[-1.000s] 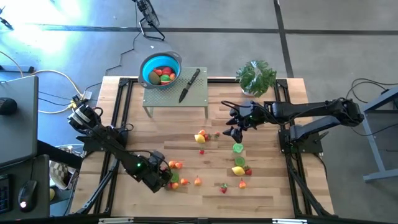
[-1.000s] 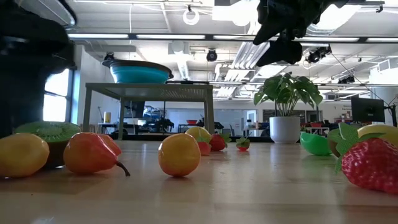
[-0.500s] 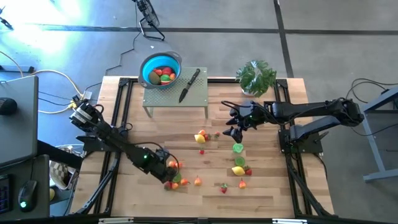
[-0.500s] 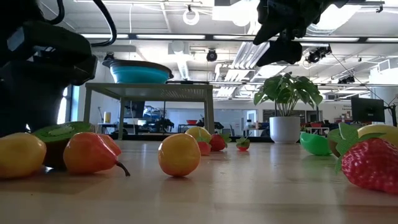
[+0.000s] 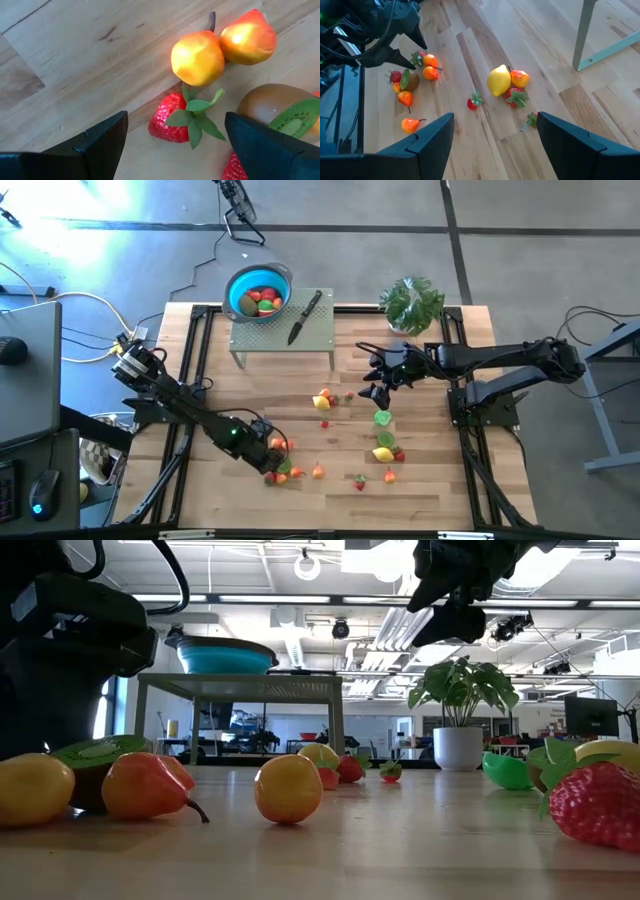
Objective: Pick & Place Fruit
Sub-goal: Put the strawberry into the strainer bowl on the shelf
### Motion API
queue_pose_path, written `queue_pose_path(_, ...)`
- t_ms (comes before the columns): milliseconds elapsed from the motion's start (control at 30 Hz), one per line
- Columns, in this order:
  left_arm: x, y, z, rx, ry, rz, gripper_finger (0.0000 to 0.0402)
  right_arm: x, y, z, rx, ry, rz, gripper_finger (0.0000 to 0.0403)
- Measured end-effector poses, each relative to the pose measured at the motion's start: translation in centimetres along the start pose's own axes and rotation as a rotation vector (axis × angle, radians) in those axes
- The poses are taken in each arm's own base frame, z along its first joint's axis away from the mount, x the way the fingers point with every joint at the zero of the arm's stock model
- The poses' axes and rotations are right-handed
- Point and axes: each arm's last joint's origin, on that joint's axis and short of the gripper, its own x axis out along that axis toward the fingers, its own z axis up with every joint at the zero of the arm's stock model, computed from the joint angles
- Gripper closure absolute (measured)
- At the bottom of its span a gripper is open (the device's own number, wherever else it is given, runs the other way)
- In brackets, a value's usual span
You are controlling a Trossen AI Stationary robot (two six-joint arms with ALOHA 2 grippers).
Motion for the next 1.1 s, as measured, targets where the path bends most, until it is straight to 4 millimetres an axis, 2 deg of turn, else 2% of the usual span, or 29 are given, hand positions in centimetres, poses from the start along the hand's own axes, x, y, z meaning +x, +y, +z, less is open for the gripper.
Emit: queue_pose_path(1100, -0.01, -0.01, -0.01, 0.000, 0.003, -0.001, 0.0078, 0.00, 0.01, 0.00, 0.009, 0.000, 0.001, 0.0127)
